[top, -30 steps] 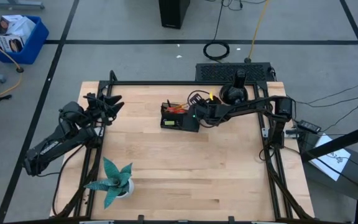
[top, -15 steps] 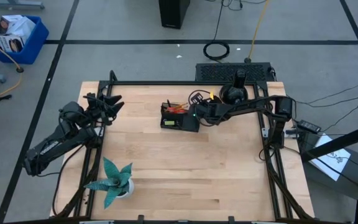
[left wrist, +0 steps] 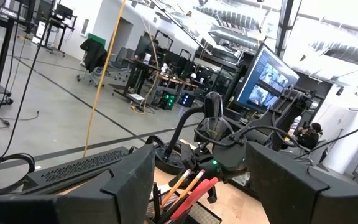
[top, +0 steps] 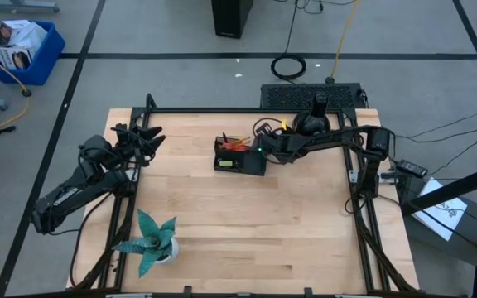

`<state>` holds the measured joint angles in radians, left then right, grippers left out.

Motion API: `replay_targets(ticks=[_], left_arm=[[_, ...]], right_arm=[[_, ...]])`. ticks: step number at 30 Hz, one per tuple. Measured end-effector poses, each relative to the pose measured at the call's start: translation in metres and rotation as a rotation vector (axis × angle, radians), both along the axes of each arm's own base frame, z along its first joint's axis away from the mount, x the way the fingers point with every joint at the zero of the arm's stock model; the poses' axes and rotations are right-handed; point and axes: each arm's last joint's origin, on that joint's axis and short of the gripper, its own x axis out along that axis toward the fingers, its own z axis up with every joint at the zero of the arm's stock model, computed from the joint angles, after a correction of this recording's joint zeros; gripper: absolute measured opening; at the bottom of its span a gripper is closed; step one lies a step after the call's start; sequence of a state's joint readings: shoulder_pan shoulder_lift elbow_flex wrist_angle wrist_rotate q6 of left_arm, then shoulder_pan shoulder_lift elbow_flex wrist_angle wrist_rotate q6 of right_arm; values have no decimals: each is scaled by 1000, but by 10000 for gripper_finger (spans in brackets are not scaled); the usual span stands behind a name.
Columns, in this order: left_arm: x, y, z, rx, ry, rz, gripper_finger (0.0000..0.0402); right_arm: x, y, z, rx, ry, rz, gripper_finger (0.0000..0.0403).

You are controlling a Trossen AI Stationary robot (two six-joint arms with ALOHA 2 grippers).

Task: Pick and place office supplies into organizer
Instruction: Put the pink sticky notes into the black desk organizer

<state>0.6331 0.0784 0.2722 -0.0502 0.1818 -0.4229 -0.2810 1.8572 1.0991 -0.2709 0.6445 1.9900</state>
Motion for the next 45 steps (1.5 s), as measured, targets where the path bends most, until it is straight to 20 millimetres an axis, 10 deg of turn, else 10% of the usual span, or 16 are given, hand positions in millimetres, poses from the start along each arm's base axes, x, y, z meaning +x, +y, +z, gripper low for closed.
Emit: replay_targets(ticks=[45], left_arm=[[0, 0, 0, 0, 0, 1, 255]], right_arm=[[-12, 2, -9, 393, -60, -78, 0]])
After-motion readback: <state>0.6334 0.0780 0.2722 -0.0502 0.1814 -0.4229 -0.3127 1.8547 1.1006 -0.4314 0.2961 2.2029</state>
